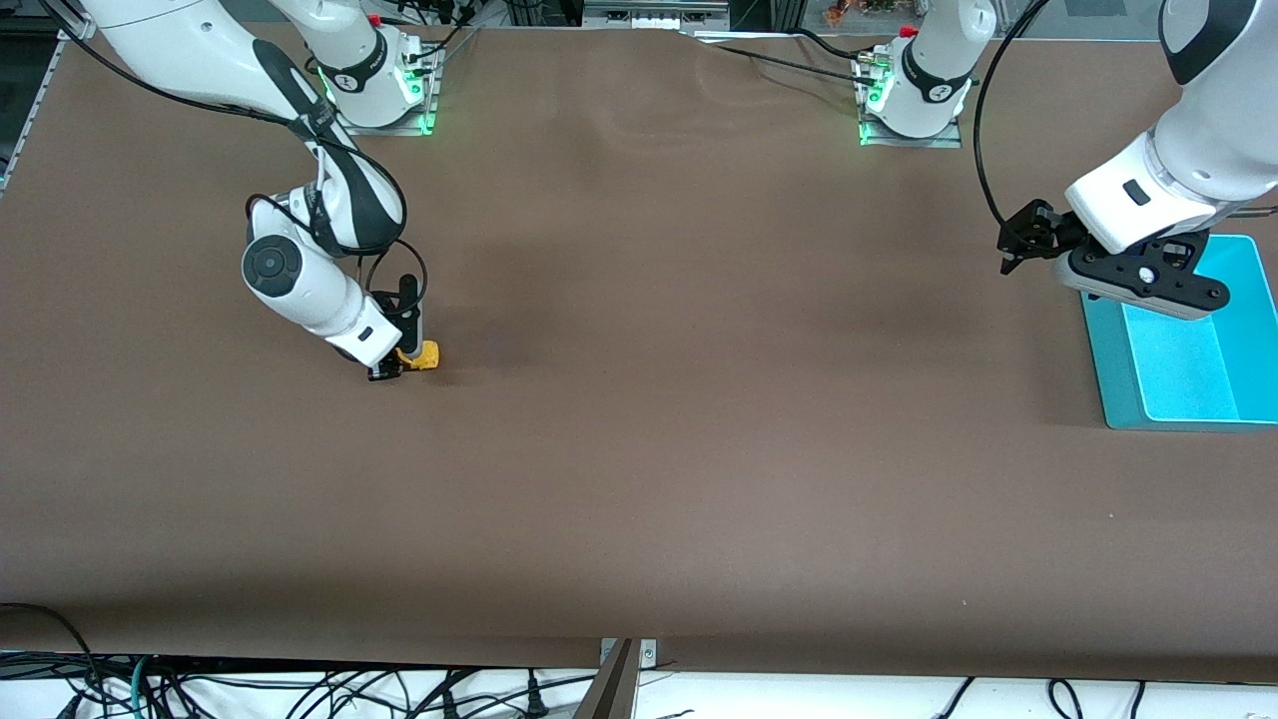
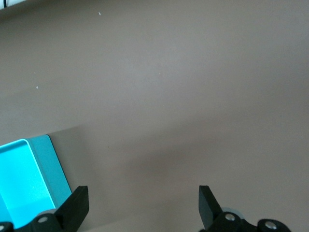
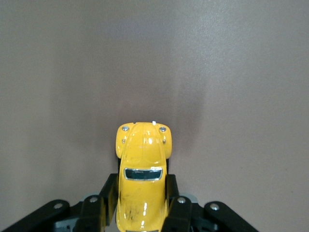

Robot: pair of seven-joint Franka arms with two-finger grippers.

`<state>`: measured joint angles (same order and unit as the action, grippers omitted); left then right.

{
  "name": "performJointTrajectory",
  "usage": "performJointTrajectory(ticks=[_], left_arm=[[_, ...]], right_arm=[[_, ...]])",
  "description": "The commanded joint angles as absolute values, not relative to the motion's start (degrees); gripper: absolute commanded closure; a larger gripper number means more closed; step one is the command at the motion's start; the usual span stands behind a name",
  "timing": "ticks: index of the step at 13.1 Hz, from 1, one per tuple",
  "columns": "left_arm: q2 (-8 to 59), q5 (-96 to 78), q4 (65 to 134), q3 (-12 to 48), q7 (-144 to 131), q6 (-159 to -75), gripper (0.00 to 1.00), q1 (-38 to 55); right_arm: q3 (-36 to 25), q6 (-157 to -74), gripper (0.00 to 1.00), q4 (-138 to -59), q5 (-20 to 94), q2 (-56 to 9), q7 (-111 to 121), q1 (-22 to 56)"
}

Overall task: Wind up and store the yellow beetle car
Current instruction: 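Close the right gripper on the yellow car's body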

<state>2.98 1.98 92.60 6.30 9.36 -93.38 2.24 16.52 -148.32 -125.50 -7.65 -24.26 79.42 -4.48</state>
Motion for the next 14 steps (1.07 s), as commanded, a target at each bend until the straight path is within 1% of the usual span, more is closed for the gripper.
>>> performJointTrajectory(ticks=[1, 3, 6, 8, 9, 13, 14], left_arm=[[3.1, 2.6, 91.1, 7.8, 8.8, -89.6, 0.0, 2.4], [3.1, 2.6, 91.1, 8.1, 8.8, -88.9, 0.0, 2.3], [3.1, 2.6, 91.1, 7.9, 8.8, -88.9, 0.0, 2.1], [3.1, 2.6, 91.1, 7.9, 8.8, -88.9, 0.0, 2.1], [3.1, 2.6, 91.1, 7.9, 8.8, -88.9, 0.0, 2.1], [3.1, 2.6, 91.0, 7.9, 8.7, -88.9, 0.0, 1.9], [3.1, 2.6, 91.1, 7.9, 8.7, -88.9, 0.0, 1.9]], right_arm=[[15.9, -149.2, 1.0, -127.9, -9.1, -24.1, 80.1, -6.8], [15.1, -149.3, 1.0, -128.6, -9.3, -24.3, 82.3, -9.9], [12.4, -149.3, 1.0, -129.6, -9.3, -23.6, 88.7, -14.3], [12.4, -150.2, 1.0, -129.5, -9.3, -24.3, 95.9, -19.4], [12.4, -150.7, 1.0, -129.5, -9.3, -24.3, 98.0, -20.6], [12.4, -151.0, 1.0, -128.9, -9.2, -24.2, 99.0, -21.2], [12.6, -150.7, 0.97, -128.7, -9.2, -24.0, 98.4, -21.2]])
